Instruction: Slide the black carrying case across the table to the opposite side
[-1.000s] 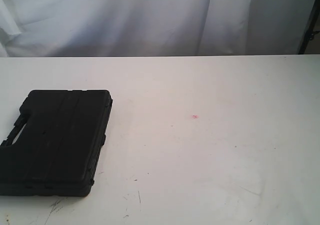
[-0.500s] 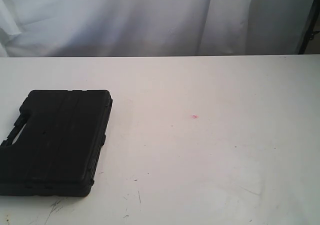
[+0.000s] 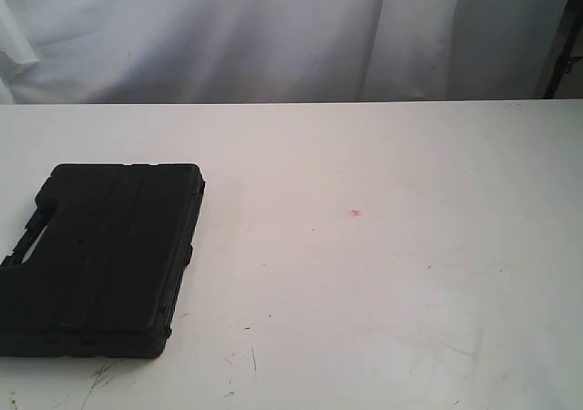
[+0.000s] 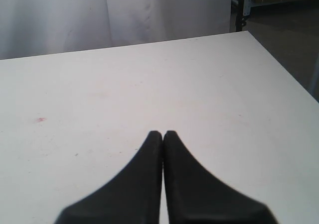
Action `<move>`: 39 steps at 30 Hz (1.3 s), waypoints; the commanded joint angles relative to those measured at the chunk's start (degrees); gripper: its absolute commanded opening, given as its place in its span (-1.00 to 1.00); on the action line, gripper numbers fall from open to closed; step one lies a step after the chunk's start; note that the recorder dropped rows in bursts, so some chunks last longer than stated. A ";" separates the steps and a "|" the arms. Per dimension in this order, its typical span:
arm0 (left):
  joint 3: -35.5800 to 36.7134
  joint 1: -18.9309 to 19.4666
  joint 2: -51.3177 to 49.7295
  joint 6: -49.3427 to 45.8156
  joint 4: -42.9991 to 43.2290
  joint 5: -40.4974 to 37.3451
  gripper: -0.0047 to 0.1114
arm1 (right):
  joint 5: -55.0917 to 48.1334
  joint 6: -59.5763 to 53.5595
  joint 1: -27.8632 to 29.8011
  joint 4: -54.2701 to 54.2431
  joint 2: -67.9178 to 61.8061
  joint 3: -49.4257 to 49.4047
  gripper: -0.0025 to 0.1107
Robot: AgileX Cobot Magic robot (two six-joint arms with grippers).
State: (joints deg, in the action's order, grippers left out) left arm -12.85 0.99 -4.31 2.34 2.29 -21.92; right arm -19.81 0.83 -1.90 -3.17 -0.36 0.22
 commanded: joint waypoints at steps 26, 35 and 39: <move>12.85 -1.95 4.31 -1.14 -4.95 5.20 -0.92 | 0.02 -0.02 0.18 -0.34 0.36 -0.22 -0.96; 12.85 -1.95 4.31 -1.13 -4.95 5.64 -0.92 | 0.02 -0.02 0.18 -0.34 0.36 -0.22 -0.96; 12.85 -1.95 4.31 -1.13 -4.95 5.64 -0.92 | 0.02 -0.03 0.18 -0.46 0.36 -0.22 -0.96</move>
State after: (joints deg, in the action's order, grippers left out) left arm -0.23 -0.66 -0.26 1.28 -2.24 -16.96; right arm -19.81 0.83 -1.90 -3.17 -0.36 0.22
